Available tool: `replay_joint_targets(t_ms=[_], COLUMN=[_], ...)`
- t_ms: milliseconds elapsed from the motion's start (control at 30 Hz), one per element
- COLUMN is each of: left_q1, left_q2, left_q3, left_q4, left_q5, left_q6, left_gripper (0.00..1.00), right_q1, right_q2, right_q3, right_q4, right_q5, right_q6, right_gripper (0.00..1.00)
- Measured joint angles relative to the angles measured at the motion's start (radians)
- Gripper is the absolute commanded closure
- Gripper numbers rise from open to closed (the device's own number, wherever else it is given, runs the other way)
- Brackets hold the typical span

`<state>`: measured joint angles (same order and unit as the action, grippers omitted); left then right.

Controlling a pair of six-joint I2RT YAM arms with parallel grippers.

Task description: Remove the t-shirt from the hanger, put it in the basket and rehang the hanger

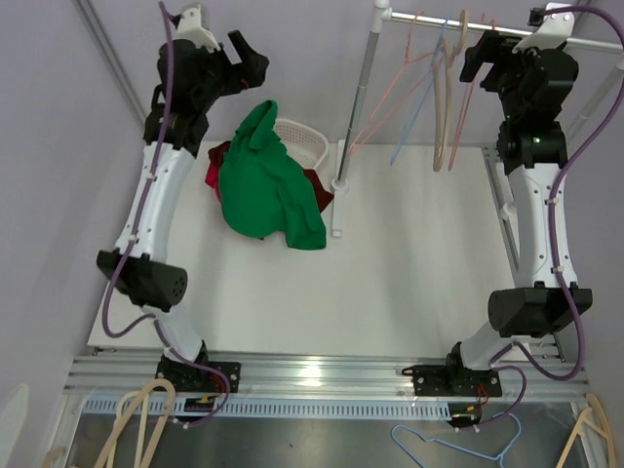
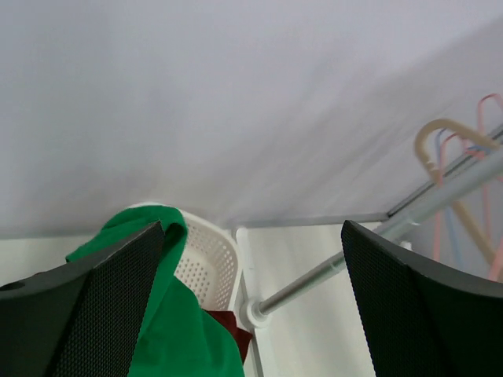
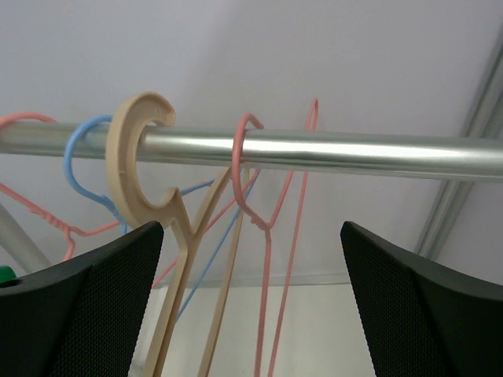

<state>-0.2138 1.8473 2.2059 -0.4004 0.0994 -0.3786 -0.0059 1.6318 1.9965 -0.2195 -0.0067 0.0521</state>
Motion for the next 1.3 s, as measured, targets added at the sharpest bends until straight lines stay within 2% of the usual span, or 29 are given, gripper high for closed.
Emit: replay_joint_targets(t_ms=[167,467,567,700,933,1100,1300], left_q1=[-0.01,-0.087,-0.114,-0.173,-0.297,-0.322,-0.326], left_q2=[-0.23,-0.613,-0.728,-0.897,-1.162,-1.3,-1.426], left_q3=[-0.158,-0.529,-0.64,-0.803,-1.123,-1.3,-1.386], left_q4=[0.055,0.08,0.076,0.064,0.027,-0.036,-0.106], left_q5=[-0.019,-0.046,-0.058,-0.085,-0.176,-0.18,-0.173], left_q6=[0.017,0.024,0.022,0.016,-0.022,-0.043,-0.05], left_gripper=[0.01,0.0,0.01,0.0,0.0,0.0,0.01], right_q1=[0.0,0.0,0.0,0.0,0.047,0.092,0.105], right_q2=[-0.123,-0.522,-0.613,-0.707,-0.752,-0.769,-0.919], right_q3=[-0.033,-0.208,-0.236,-0.333,-0.578,-0.649,-0.806], right_q4=[-0.046,-0.174,-0.212,-0.227,-0.249,-0.311,-0.326], right_q5=[0.063,0.117,0.052,-0.109,-0.367,-0.429,-0.459], right_q6=[0.016,0.1,0.146,0.238,0.37,0.381,0.379], right_gripper=[0.01,0.0,0.0,0.01,0.01,0.01,0.01])
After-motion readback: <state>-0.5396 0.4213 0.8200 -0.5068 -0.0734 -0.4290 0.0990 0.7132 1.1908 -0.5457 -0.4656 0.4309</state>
